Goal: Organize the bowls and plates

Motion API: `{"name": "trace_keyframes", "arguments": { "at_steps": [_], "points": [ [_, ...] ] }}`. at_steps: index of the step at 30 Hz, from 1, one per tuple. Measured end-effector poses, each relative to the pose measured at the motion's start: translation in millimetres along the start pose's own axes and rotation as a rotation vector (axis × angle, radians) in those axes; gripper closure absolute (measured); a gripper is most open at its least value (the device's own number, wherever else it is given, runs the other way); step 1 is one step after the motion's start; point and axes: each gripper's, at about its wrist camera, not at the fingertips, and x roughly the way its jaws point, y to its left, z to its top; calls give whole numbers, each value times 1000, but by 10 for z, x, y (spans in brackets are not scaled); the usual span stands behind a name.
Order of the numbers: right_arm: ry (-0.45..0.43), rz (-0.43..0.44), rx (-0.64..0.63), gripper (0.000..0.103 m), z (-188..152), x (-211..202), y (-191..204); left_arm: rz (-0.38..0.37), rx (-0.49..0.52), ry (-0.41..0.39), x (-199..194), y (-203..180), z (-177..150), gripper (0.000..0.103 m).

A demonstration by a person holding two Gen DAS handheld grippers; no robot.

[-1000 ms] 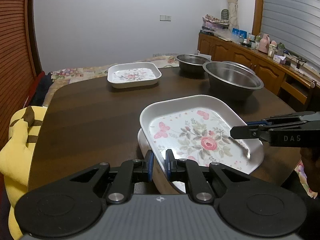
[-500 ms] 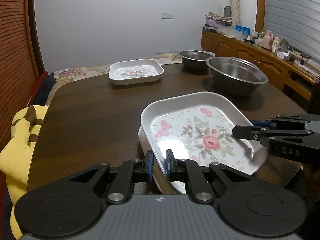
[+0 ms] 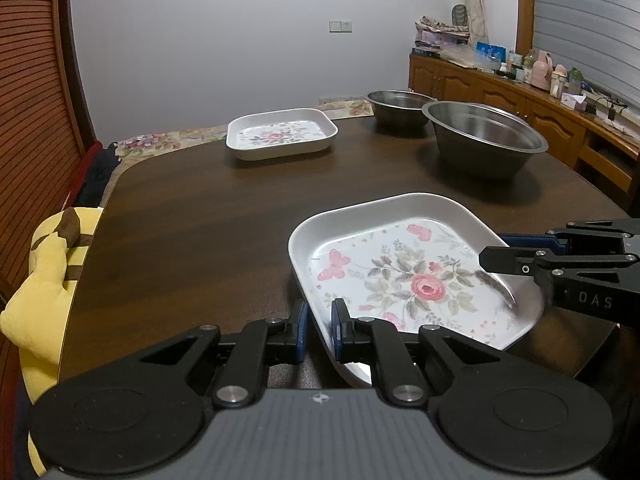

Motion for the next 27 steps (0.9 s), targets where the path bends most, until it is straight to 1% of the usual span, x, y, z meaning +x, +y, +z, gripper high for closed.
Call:
{"name": "trace_keyframes", "arguments": {
  "at_steps": [14, 21, 27],
  "points": [
    [12, 12, 19, 83, -3, 21, -15, -5, -12, -5, -5, 39, 9, 89],
    [-12, 16, 27, 83, 52, -70, -30, -5, -24, -30, -93, 87, 75, 89],
    [-43, 12, 10, 83, 179, -186, -32, 3, -31, -55, -172, 144, 197, 86]
  ]
}}
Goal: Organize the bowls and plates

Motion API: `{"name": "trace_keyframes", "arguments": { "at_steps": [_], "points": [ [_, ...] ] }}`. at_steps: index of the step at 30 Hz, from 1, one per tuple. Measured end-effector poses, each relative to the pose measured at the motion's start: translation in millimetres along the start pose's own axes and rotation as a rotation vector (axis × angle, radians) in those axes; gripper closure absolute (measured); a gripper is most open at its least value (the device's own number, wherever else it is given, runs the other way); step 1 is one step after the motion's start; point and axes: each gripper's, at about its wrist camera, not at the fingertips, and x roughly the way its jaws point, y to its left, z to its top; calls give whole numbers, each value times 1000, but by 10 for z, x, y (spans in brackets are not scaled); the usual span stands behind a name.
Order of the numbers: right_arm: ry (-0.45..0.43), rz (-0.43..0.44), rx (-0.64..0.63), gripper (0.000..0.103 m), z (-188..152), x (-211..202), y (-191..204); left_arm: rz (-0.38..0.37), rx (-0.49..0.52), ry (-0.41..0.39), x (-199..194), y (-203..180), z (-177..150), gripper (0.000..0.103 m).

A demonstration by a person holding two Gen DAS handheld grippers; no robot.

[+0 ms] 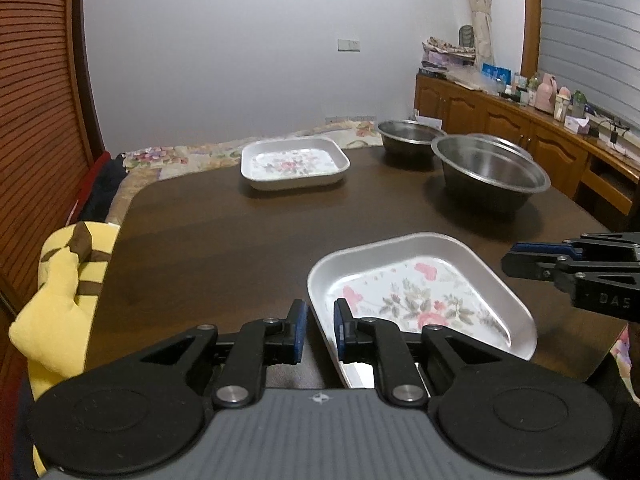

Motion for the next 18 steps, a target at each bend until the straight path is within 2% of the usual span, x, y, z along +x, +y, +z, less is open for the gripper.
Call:
{"name": "trace_keyframes", "arguments": {
  "at_steps": [4, 11, 18],
  "points": [
    [-27, -9, -41, 83, 127, -94, 10, 8, 3, -24, -66, 17, 132, 85],
    [-69, -30, -80, 83, 370, -245, -45, 7, 2, -89, -281, 42, 436, 74],
    [-110, -22, -125, 83, 731, -389, -30, 24, 19, -150, -519, 23, 769, 72]
  ]
}}
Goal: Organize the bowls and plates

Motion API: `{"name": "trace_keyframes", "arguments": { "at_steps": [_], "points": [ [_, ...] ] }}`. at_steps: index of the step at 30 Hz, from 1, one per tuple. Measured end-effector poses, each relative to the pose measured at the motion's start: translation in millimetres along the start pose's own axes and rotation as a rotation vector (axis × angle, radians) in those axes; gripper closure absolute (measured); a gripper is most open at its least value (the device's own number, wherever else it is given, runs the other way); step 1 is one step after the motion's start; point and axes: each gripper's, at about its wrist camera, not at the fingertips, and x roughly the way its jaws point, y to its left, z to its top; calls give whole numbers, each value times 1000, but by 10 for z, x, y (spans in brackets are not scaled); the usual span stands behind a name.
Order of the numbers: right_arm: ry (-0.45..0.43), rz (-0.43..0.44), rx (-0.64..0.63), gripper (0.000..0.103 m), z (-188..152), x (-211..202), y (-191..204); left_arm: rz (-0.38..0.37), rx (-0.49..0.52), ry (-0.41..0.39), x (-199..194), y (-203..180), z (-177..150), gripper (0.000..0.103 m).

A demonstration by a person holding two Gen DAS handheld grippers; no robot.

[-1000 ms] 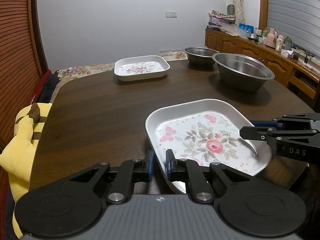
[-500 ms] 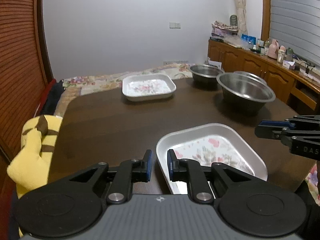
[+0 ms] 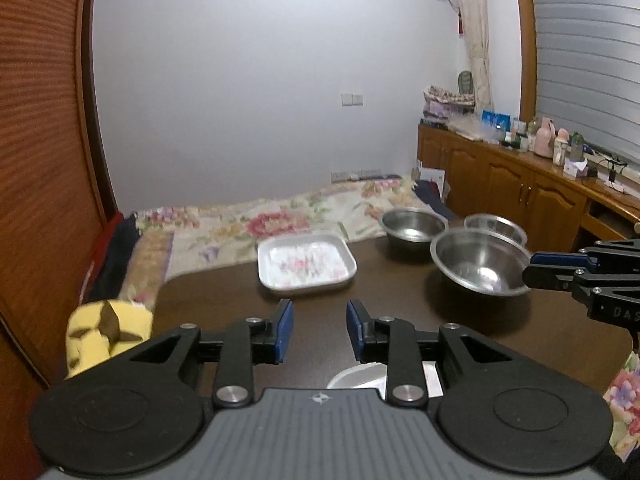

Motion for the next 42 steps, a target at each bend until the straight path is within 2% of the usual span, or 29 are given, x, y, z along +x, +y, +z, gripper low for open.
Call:
{"name": "trace_keyframes", "arguments": {
  "at_steps": [3, 9, 11, 15, 25, 26, 29, 30, 42],
  "points": [
    [-17, 3, -26, 83, 159, -2, 2, 12, 21, -22, -38, -10, 137, 67],
    [-20, 11, -66, 83, 382, 149, 5, 34, 40, -29, 91, 10, 333, 64],
    [-18, 15, -83, 83, 435, 227, 9, 34, 36, -28, 178, 35, 390, 56],
    [8, 51, -71, 83, 511, 379, -11, 27, 17, -14, 346, 97, 457, 51],
    [120, 88, -25, 82, 659, 1074, -158, 38, -8, 35, 961, 349, 578, 50],
    [135, 90, -24, 81, 656, 1152, -175, 37, -10, 43, 1053, 381, 579, 50],
    [172, 89, -9, 65, 640, 1397, -228, 26, -28, 69, 1321, 476, 565, 50],
    [185, 86, -3, 64, 631, 1473, -250, 18, -37, 80, 1418, 513, 556, 50],
    [360, 58, 82, 64, 461, 2297, -490, -52, -154, 191, 2332, 887, 365, 50]
  ]
}}
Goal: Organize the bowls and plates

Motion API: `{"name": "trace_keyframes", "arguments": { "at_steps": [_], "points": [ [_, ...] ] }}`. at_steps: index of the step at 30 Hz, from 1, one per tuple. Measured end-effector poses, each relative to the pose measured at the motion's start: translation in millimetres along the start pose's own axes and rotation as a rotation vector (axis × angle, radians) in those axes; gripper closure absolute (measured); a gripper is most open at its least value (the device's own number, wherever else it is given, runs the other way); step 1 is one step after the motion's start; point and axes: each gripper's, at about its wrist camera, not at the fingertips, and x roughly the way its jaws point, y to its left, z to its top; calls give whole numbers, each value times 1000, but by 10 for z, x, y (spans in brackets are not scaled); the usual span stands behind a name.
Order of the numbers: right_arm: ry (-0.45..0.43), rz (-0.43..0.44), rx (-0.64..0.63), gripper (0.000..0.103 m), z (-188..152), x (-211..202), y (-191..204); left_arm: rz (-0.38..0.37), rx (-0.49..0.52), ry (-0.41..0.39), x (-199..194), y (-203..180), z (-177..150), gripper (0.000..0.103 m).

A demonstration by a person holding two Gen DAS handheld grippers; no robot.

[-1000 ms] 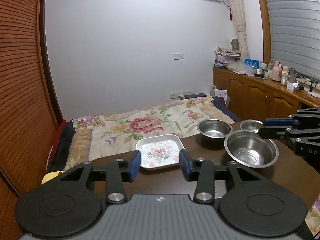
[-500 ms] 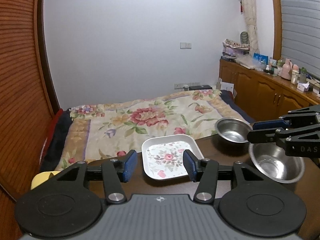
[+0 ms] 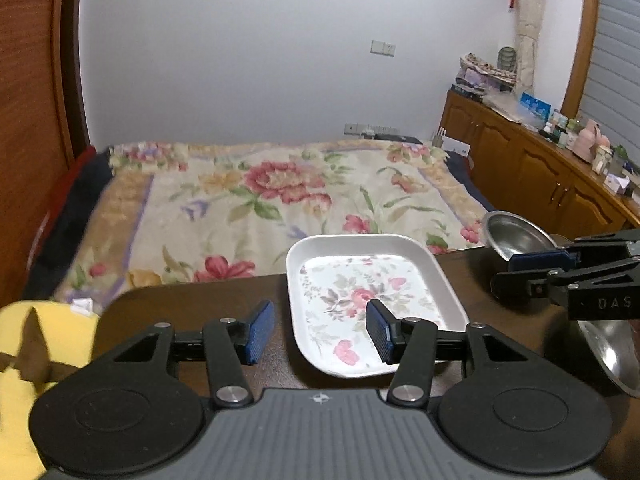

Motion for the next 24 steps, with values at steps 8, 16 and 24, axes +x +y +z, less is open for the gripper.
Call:
{"name": "trace_keyframes", "arguments": {
  "at_steps": [8, 16, 24],
  "points": [
    [59, -12, 19, 64, 123, 295, -71, -10, -11, 32, 349, 137, 70, 52],
    [147, -6, 41, 68, 152, 550, -156, -6, -3, 65, 538, 159, -2, 70],
    [195, 0, 37, 77, 164, 672, -202, -3, -8, 77, 604, 196, -45, 81]
  ]
}}
